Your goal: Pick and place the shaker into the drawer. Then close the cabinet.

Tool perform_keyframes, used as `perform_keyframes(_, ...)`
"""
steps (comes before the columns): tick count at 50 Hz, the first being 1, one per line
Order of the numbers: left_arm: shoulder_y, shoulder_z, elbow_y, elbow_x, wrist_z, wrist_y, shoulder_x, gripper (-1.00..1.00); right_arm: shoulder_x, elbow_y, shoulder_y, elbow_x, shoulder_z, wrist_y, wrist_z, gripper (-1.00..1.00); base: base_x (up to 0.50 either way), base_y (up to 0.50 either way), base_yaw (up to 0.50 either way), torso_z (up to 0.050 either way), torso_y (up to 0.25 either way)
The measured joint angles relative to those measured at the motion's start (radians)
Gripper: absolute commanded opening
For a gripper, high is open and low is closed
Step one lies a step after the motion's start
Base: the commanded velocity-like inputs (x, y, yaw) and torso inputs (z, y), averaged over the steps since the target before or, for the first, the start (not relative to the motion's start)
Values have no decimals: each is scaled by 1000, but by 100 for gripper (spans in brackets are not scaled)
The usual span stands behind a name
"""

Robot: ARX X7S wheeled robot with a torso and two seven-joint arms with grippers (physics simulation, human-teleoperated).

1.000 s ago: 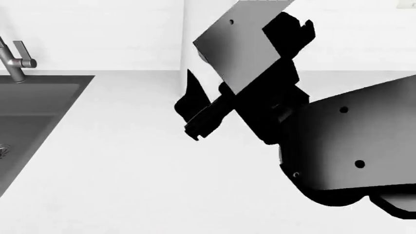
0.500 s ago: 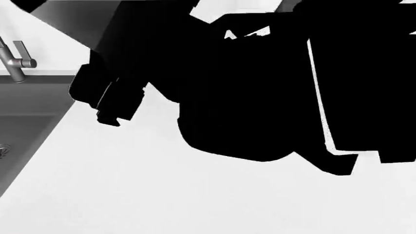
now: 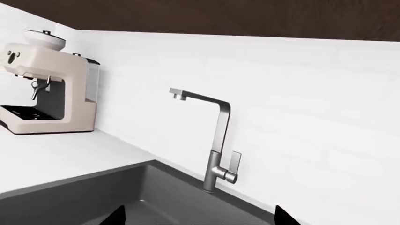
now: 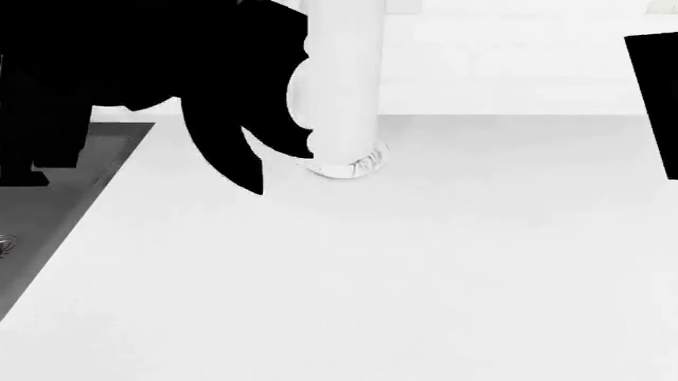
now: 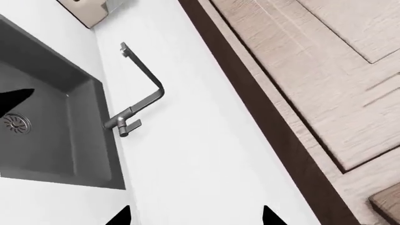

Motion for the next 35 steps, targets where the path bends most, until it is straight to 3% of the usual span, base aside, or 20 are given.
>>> perform_keyframes(10, 7, -7, 1, -4, 4, 1, 8, 100, -32, 76, 62, -124, 42, 9, -85, 100, 0, 0, 0, 0, 0)
perform_keyframes(18, 6, -1, 5, -3, 4, 0, 9, 100, -26, 149, 82, -334, 120, 62, -201, 100, 0, 0, 0, 0, 0)
perform_keyframes(26, 7, 7, 6, 5, 6, 0, 11, 100, 10, 253, 93, -734, 235, 119, -448, 100, 0, 0, 0, 0, 0)
perform_keyframes(35, -8, 34, 9, 15, -3, -6, 5, 100, 4, 361, 94, -1050, 355, 100, -800, 100, 0, 0, 0, 0, 0)
